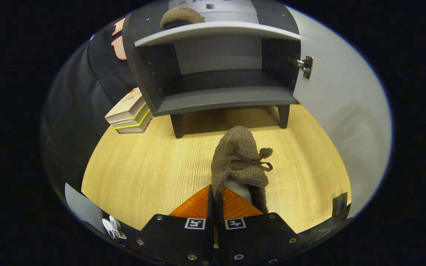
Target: Open the shoe cabinet door, grab the shoes and put them into the shoe cabinet, then close the shoe cabinet door.
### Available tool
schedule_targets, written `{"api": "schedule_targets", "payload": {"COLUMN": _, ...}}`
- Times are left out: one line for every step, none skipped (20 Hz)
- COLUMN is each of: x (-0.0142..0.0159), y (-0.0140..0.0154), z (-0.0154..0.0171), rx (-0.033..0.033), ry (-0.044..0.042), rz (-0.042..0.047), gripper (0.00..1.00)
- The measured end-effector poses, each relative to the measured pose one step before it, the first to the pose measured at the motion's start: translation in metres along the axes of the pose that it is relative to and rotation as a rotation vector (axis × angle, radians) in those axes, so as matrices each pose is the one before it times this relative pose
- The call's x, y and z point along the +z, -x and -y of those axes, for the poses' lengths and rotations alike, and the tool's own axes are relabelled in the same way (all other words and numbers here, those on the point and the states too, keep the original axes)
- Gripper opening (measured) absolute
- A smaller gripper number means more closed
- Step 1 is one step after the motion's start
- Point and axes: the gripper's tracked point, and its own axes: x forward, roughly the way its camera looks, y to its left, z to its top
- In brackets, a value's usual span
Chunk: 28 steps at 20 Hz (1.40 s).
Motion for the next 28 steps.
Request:
{"api": "schedule_targets", "payload": {"x": 0.00788, "y": 0.01120, "z": -0.00102, "rx": -0.00071, "ry": -0.00072, "rz": 0.02474, "gripper": 0.05}}
{"api": "schedule_targets", "payload": {"x": 0.00908, "y": 0.01333, "z": -0.00166, "rx": -0.00091, "ry": -0.00247, "rz": 0.02712, "gripper": 0.05}}
{"api": "schedule_targets", "payload": {"x": 0.01024, "y": 0.01238, "z": -0.00195, "rx": -0.00129, "ry": -0.00383, "rz": 0.02699, "gripper": 0.05}}
{"api": "schedule_targets", "payload": {"x": 0.01206, "y": 0.01175, "z": -0.00095, "rx": -0.00195, "ry": -0.00547, "rz": 0.02679, "gripper": 0.05}}
{"api": "schedule_targets", "payload": {"x": 0.01330, "y": 0.01163, "z": -0.00031, "rx": -0.00014, "ry": -0.00847, "rz": 0.02981, "gripper": 0.05}}
{"api": "schedule_targets", "payload": {"x": 0.01551, "y": 0.01046, "z": -0.00084, "rx": 0.00075, "ry": -0.00504, "rz": 0.02769, "gripper": 0.05}}
{"api": "schedule_targets", "payload": {"x": 0.01585, "y": 0.00894, "z": 0.00063, "rx": 0.00045, "ry": -0.00171, "rz": 0.03099, "gripper": 0.05}}
{"api": "schedule_targets", "payload": {"x": 0.01510, "y": 0.00826, "z": 0.00027, "rx": -0.00098, "ry": 0.00655, "rz": 0.03082, "gripper": 0.05}}
{"api": "schedule_targets", "payload": {"x": 0.01554, "y": 0.00629, "z": 0.00108, "rx": -0.00046, "ry": 0.00683, "rz": 0.02405, "gripper": 0.05}}
{"api": "schedule_targets", "payload": {"x": 0.01594, "y": 0.00595, "z": 0.00090, "rx": 0.00273, "ry": 0.00304, "rz": 0.02042, "gripper": 0.05}}
{"api": "schedule_targets", "payload": {"x": 0.01582, "y": 0.00401, "z": 0.00033, "rx": 0.00386, "ry": 0.00206, "rz": 0.02088, "gripper": 0.05}}
{"api": "schedule_targets", "payload": {"x": 0.01496, "y": 0.00039, "z": 0.00165, "rx": 0.00212, "ry": 0.00257, "rz": 0.01490, "gripper": 0.05}}
{"api": "schedule_targets", "payload": {"x": 0.01278, "y": -0.00051, "z": 0.00200, "rx": 0.00398, "ry": 0.00021, "rz": 0.01149, "gripper": 0.05}}
{"api": "schedule_targets", "payload": {"x": 0.01386, "y": -0.00243, "z": 0.00080, "rx": 0.00475, "ry": -0.00151, "rz": 0.01335, "gripper": 0.05}}
{"api": "schedule_targets", "payload": {"x": 0.01283, "y": -0.00275, "z": 0.00115, "rx": 0.00520, "ry": -0.00084, "rz": 0.01307, "gripper": 0.05}}
{"api": "schedule_targets", "payload": {"x": 0.01203, "y": -0.00489, "z": 0.00164, "rx": 0.00704, "ry": -0.00224, "rz": 0.00939, "gripper": 0.05}}
{"api": "schedule_targets", "payload": {"x": 0.01032, "y": -0.00603, "z": 0.00145, "rx": 0.00438, "ry": -0.00265, "rz": 0.00581, "gripper": 0.05}}
{"api": "schedule_targets", "payload": {"x": 0.01026, "y": -0.00789, "z": 0.00157, "rx": 0.00410, "ry": -0.00251, "rz": 0.00503, "gripper": 0.05}}
{"api": "schedule_targets", "payload": {"x": 0.00953, "y": -0.00891, "z": 0.00017, "rx": 0.00528, "ry": -0.00194, "rz": 0.00593, "gripper": 0.05}}
{"api": "schedule_targets", "payload": {"x": 0.00863, "y": -0.00904, "z": 0.00193, "rx": 0.00147, "ry": 0.00053, "rz": -0.00171, "gripper": 0.05}}
{"api": "schedule_targets", "payload": {"x": 0.00717, "y": -0.00953, "z": 0.00360, "rx": 0.00126, "ry": 0.00368, "rz": -0.00361, "gripper": 0.05}}
{"api": "schedule_targets", "payload": {"x": 0.00791, "y": -0.01160, "z": 0.00165, "rx": 0.00248, "ry": 0.00376, "rz": -0.00423, "gripper": 0.05}}
{"api": "schedule_targets", "payload": {"x": 0.00902, "y": -0.01210, "z": 0.00115, "rx": 0.00180, "ry": -0.00022, "rz": 0.00004, "gripper": 0.05}}
{"api": "schedule_targets", "payload": {"x": 0.00817, "y": -0.00768, "z": 0.00287, "rx": 0.00441, "ry": -0.00023, "rz": -0.00046, "gripper": 0.05}}
{"api": "schedule_targets", "payload": {"x": 0.00773, "y": -0.00796, "z": 0.00117, "rx": 0.00425, "ry": 0.00108, "rz": -0.00002, "gripper": 0.05}}
{"api": "schedule_targets", "payload": {"x": 0.00717, "y": -0.00903, "z": -0.00055, "rx": 0.00639, "ry": 0.00305, "rz": 0.00086, "gripper": 0.05}}
{"api": "schedule_targets", "payload": {"x": 0.00689, "y": -0.00726, "z": -0.00044, "rx": 0.00765, "ry": 0.00463, "rz": 0.00058, "gripper": 0.05}}
{"api": "schedule_targets", "payload": {"x": 0.00642, "y": -0.00669, "z": -0.00007, "rx": 0.00858, "ry": 0.00472, "rz": 0.00113, "gripper": 0.05}}
